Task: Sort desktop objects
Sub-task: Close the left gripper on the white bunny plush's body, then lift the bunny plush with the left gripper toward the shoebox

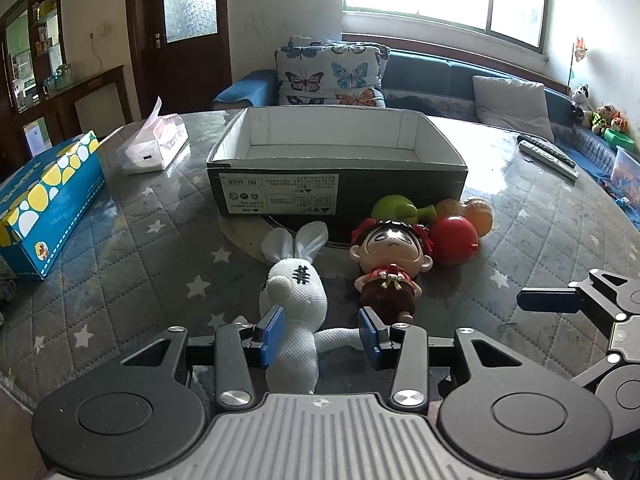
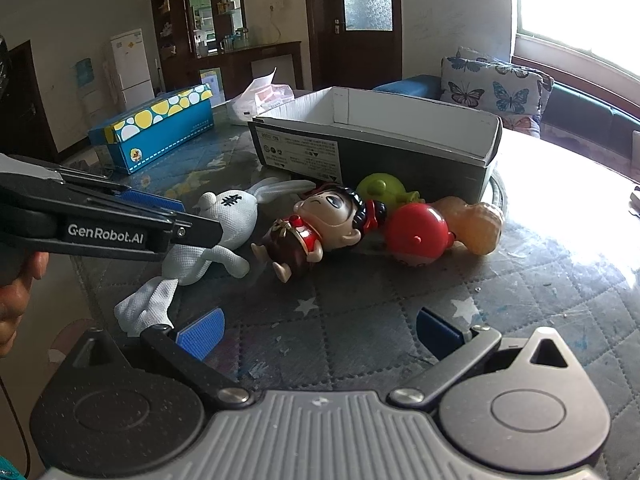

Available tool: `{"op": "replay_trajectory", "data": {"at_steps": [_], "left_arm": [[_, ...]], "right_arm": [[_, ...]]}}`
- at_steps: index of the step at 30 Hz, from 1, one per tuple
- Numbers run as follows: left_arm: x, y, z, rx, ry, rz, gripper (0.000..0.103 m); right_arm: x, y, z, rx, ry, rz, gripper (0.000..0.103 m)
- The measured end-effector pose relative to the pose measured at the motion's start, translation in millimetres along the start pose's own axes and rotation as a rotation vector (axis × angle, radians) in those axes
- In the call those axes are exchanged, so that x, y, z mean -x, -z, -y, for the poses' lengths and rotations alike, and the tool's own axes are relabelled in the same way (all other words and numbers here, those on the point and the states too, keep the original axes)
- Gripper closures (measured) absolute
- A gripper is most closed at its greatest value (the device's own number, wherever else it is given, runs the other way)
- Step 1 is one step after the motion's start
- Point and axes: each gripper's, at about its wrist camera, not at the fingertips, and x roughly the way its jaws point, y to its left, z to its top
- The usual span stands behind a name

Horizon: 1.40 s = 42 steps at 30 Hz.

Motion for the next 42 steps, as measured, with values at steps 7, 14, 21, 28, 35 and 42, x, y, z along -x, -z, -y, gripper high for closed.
{"op": "replay_trajectory", "data": {"at_steps": [7, 14, 21, 28, 35, 42], "left_arm": [[3.1, 4.2, 2.3, -0.005, 0.000, 0.001, 0.059], [5.3, 8.5, 2.7, -0.005, -0.005, -0.005, 0.059], [7.9, 12.2, 1.9, -0.002, -0.008, -0.005, 0.059], [11.0, 15.1, -0.5, 0.009, -0.010, -0.002, 0.059], [13.6, 18.0, -3.9, 0.021, -0.015, -0.003, 0.059], [14.6, 18.7, -8.4, 0.031, -0.018, -0.003, 0.059]], "right_arm": [[58.9, 52.2, -95.5, 0.000, 0.011, 0.001, 0.000], [81.6, 75.0, -137.8, 0.002, 0.019, -0.001, 0.000], [84.4, 76.4, -145.1, 0.000, 0.025, -0.008, 0.000], [66.0, 60.1, -106.0, -0.013, 0.038, -0.012, 0.000], [7.7, 12.3, -23.0, -0.020, 0.039, -0.023, 0.000], [-57.1, -41.4, 62.3, -0.021, 0.030, -0.032, 0.000]]}}
